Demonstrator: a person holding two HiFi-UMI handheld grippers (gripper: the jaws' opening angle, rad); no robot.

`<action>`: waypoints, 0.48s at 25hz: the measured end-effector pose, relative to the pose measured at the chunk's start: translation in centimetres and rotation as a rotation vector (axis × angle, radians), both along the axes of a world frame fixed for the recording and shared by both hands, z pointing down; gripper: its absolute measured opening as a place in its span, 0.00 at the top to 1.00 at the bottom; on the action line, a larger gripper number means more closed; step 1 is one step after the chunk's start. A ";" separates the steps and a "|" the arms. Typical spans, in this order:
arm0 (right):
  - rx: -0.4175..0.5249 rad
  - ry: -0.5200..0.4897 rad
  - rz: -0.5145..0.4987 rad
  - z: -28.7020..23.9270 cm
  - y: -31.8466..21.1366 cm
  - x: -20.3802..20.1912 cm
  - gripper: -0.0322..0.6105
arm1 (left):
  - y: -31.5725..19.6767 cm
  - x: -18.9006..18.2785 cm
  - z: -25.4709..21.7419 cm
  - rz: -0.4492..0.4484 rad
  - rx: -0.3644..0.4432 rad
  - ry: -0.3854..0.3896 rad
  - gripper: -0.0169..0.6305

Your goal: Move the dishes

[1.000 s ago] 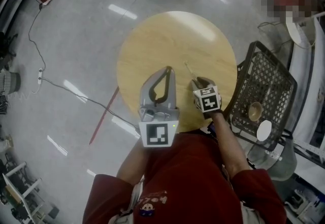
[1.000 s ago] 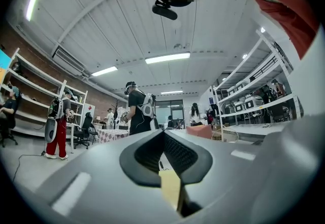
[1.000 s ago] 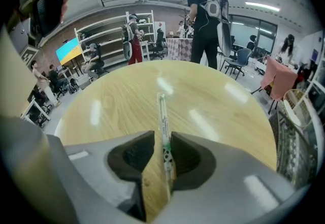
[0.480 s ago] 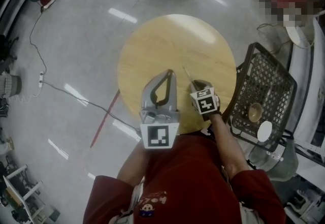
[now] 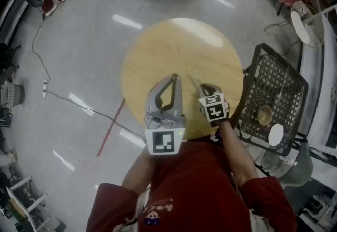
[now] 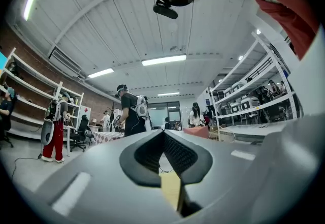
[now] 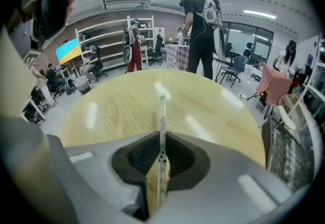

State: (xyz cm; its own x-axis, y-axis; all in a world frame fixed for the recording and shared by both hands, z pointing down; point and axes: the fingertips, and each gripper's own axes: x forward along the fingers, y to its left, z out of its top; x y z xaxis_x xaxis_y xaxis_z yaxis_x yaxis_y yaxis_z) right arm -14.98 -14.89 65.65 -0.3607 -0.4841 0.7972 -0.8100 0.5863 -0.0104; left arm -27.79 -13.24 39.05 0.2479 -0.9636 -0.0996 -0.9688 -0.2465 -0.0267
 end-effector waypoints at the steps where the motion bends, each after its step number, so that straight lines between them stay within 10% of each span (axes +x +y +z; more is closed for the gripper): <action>1: 0.013 -0.006 0.005 -0.5 0.0 0.0 0.89 | 0.0 0.2 -0.1 0.004 0.002 -0.003 0.96; 12: 0.135 -0.082 0.053 -5.9 -0.8 0.9 0.92 | 0.2 2.6 -1.2 0.049 0.023 -0.006 0.96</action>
State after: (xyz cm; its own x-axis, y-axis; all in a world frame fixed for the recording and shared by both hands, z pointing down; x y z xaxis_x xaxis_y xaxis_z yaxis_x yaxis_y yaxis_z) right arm -14.12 -15.66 59.75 -0.3925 -0.6054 0.6924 -0.8398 0.5430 -0.0013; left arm -25.21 -13.03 37.80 0.2953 -0.9478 -0.1202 -0.9554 -0.2927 -0.0384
